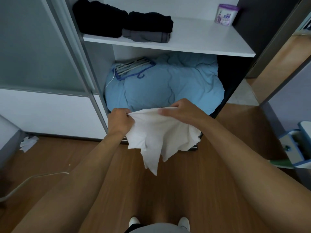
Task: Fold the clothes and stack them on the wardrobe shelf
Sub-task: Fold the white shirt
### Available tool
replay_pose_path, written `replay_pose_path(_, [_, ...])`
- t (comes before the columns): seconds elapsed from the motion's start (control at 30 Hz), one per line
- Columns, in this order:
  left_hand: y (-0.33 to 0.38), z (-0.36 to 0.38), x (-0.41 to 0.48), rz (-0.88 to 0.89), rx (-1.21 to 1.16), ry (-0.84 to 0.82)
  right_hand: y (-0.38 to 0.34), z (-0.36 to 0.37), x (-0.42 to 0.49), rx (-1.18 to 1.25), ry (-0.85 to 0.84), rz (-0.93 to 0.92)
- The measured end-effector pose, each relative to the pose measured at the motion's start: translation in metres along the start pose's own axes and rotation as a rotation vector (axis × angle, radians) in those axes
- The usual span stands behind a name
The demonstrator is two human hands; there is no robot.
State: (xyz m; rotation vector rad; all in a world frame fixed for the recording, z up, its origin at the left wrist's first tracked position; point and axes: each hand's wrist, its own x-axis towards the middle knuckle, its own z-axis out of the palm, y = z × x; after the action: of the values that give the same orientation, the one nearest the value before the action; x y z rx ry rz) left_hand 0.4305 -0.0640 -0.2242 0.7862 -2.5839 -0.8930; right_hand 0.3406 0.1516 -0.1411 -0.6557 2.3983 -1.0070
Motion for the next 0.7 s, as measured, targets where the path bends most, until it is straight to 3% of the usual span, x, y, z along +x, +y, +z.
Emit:
replay_pose_path(0.07, [-0.002, -0.002, 0.003, 0.028, -0.049, -0.008, -0.007, 0.004, -0.002, -0.124, -0.124, 0.023])
replay_pose_path(0.17, [-0.006, -0.007, 0.007, 0.110, -0.078, -0.002, -0.018, 0.000, -0.006, -0.107, -0.192, -0.002])
replay_pose_path(0.33, [-0.006, -0.016, 0.014, 0.204, -0.093, -0.075, -0.022, -0.005, -0.013, -0.105, -0.216, -0.060])
replay_pose_path(0.43, [0.001, -0.019, 0.012, 0.281, -0.160, -0.097, -0.020, 0.004, -0.020, -0.057, -0.283, 0.011])
replay_pose_path(0.53, [0.010, -0.021, 0.009, 0.312, -0.206, -0.081, -0.016, 0.018, -0.023, -0.085, -0.224, 0.063])
replay_pose_path(0.7, [0.012, -0.009, 0.002, 0.284, -0.297, -0.391, -0.004, 0.027, -0.029, 0.045, -0.119, 0.171])
